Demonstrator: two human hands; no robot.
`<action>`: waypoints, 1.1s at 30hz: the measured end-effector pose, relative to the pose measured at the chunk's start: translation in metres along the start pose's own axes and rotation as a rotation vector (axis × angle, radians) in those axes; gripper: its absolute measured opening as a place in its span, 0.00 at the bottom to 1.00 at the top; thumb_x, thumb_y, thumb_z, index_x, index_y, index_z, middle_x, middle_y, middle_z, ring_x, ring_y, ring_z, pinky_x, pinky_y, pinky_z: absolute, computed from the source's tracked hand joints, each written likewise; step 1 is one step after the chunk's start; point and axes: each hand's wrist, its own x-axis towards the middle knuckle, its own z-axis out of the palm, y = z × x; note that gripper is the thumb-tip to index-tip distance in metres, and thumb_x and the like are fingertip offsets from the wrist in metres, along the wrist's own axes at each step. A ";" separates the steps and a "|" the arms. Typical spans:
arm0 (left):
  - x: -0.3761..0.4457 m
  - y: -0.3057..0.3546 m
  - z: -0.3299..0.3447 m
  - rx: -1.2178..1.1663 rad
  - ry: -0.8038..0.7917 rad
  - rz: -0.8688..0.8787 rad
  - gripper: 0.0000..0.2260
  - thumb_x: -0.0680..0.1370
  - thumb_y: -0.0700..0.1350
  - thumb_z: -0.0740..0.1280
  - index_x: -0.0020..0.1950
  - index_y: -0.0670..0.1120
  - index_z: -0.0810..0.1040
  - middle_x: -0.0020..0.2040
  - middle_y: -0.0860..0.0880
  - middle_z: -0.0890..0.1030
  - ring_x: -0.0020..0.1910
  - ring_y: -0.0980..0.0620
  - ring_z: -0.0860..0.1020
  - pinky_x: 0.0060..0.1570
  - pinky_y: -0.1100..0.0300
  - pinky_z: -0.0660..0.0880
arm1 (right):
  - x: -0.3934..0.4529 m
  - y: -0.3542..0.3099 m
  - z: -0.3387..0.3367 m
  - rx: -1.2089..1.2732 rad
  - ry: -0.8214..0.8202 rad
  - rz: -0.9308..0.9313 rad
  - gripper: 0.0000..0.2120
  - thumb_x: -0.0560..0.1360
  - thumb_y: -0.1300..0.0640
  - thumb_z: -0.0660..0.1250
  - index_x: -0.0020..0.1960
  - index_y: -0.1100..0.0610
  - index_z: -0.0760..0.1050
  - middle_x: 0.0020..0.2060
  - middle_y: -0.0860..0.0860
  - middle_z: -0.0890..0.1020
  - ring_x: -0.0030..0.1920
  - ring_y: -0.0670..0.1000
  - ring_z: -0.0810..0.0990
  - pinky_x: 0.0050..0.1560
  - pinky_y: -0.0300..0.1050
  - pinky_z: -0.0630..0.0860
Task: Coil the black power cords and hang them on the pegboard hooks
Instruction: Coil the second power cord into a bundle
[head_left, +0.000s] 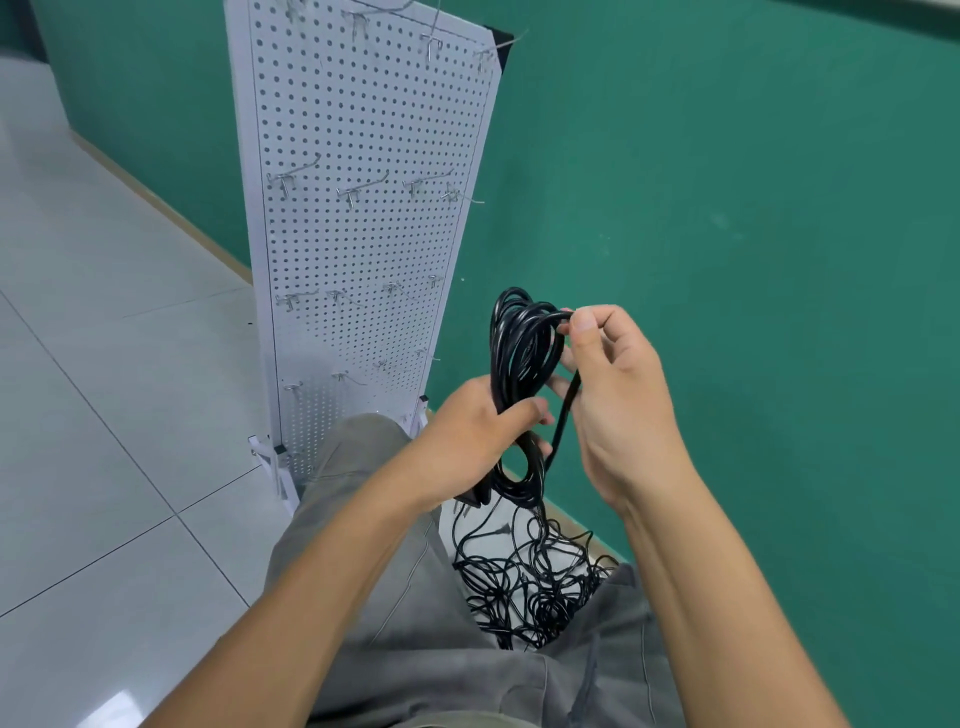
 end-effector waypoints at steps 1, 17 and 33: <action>0.001 -0.001 -0.003 0.043 -0.010 0.024 0.08 0.83 0.43 0.65 0.51 0.52 0.83 0.46 0.49 0.85 0.44 0.53 0.84 0.56 0.51 0.80 | 0.002 0.002 0.003 -0.019 0.000 -0.012 0.12 0.85 0.49 0.58 0.45 0.51 0.73 0.46 0.59 0.80 0.41 0.49 0.76 0.46 0.51 0.75; -0.007 -0.017 0.004 -0.359 -0.206 -0.207 0.09 0.85 0.45 0.63 0.53 0.40 0.77 0.34 0.46 0.79 0.40 0.41 0.83 0.47 0.47 0.79 | 0.020 0.022 -0.019 0.088 -0.199 0.296 0.14 0.86 0.50 0.57 0.67 0.52 0.75 0.55 0.56 0.83 0.51 0.49 0.81 0.37 0.42 0.77; 0.004 -0.013 -0.026 -0.710 0.390 -0.273 0.11 0.83 0.50 0.67 0.44 0.46 0.75 0.32 0.52 0.75 0.37 0.48 0.84 0.45 0.51 0.82 | -0.025 0.101 -0.016 -0.098 -0.572 0.461 0.51 0.75 0.31 0.27 0.64 0.59 0.80 0.56 0.56 0.86 0.63 0.52 0.81 0.70 0.59 0.70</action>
